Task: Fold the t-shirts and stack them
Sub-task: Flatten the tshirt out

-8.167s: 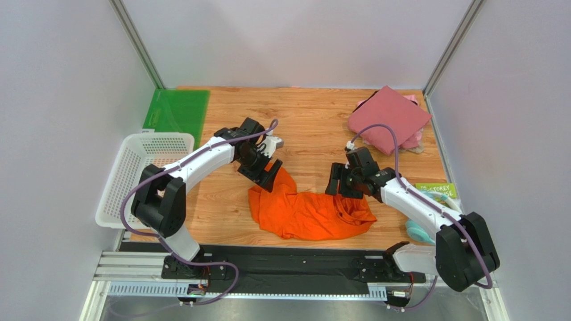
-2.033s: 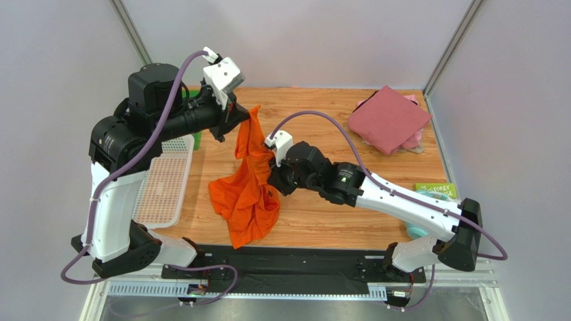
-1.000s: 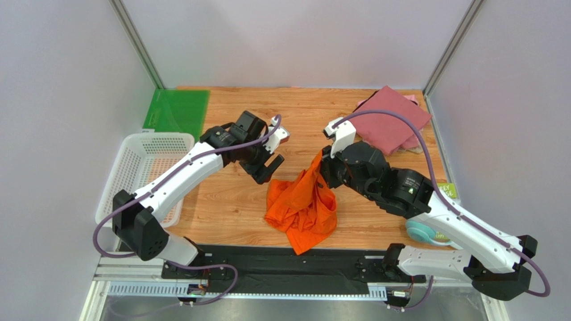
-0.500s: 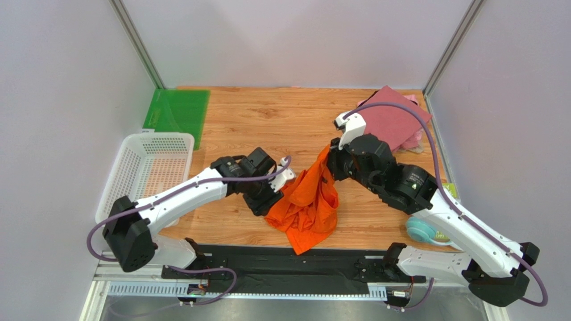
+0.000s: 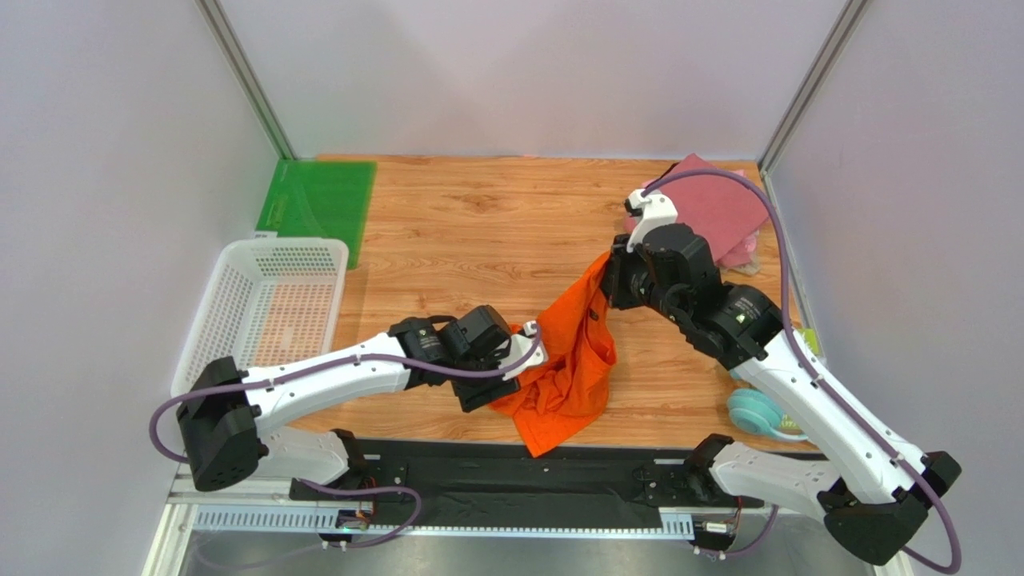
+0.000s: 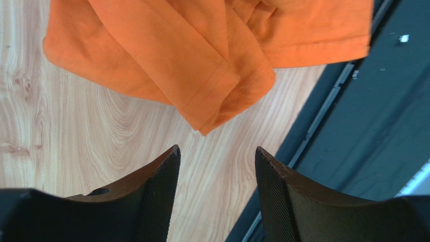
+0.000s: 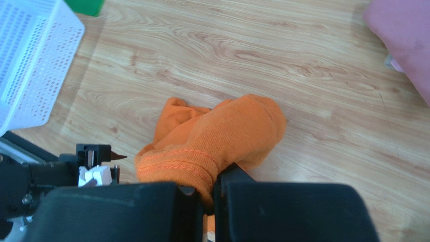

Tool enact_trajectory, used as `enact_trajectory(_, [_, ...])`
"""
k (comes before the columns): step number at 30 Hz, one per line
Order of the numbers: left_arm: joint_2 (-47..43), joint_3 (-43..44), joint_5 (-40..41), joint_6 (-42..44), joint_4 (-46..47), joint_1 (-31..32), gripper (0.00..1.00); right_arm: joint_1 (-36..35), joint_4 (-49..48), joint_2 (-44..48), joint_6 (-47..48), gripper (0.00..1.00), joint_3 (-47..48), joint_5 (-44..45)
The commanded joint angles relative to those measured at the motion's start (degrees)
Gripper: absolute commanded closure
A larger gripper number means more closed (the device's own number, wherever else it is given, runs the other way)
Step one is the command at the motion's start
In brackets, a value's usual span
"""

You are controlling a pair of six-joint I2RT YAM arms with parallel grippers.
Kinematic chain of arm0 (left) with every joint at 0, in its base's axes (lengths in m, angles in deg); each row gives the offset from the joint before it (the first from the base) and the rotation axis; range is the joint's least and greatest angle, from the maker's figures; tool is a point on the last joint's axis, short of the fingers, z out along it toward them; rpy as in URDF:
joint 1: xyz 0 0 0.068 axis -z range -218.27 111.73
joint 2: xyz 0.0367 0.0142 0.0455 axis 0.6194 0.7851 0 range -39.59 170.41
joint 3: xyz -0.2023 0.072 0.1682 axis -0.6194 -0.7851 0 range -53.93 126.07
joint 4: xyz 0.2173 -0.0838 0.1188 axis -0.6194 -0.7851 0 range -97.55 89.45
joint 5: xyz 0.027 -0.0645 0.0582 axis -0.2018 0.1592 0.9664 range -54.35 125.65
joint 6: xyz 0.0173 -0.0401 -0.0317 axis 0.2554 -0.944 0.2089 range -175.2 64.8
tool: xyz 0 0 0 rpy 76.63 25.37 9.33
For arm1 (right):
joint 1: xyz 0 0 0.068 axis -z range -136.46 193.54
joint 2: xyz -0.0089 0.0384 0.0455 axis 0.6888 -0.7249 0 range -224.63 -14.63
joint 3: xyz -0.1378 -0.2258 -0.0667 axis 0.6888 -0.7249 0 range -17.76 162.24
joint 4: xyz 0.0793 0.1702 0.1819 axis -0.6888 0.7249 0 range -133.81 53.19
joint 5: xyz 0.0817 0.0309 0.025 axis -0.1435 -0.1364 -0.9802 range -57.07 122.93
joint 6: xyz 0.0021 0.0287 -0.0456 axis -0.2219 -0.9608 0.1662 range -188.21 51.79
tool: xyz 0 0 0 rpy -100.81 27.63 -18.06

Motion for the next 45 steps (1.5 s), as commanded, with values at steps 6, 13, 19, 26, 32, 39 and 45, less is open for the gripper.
enact_trajectory(6, [6.3, -1.8, 9.8, 6.5, 13.6, 1.0, 0.37, 6.2, -3.3, -0.1, -2.9, 1.0, -2.1, -6.4])
enact_trajectory(13, [9.3, -0.3, 12.0, 8.5, 16.7, 2.8, 0.35, 8.0, -4.4, -1.3, -3.1, 1.0, -3.5, -9.1])
enact_trajectory(19, [8.9, -1.4, 14.9, 9.6, 17.1, 7.5, 0.18, 10.9, -5.4, -2.5, -3.2, 1.0, -4.4, -13.2])
enact_trajectory(26, [8.0, 0.7, 15.5, 9.0, 12.4, 11.2, 0.13, 13.1, -6.6, -4.4, -3.3, 1.0, -5.4, -16.3])
enact_trajectory(32, [10.2, -0.7, 15.4, 9.1, 14.3, 11.2, 0.14, 13.1, -7.0, -3.7, -3.7, 1.0, -5.4, -16.9])
enact_trajectory(39, [13.9, -0.4, 14.2, 8.3, 15.5, 11.2, 0.18, 13.2, -6.2, -3.0, -3.7, 1.0, -5.0, -16.8])
enact_trajectory(45, [15.3, -0.6, 14.5, 8.2, 15.9, 11.2, 0.24, 13.3, -6.1, -2.4, -3.8, 1.0, -5.2, -17.1])
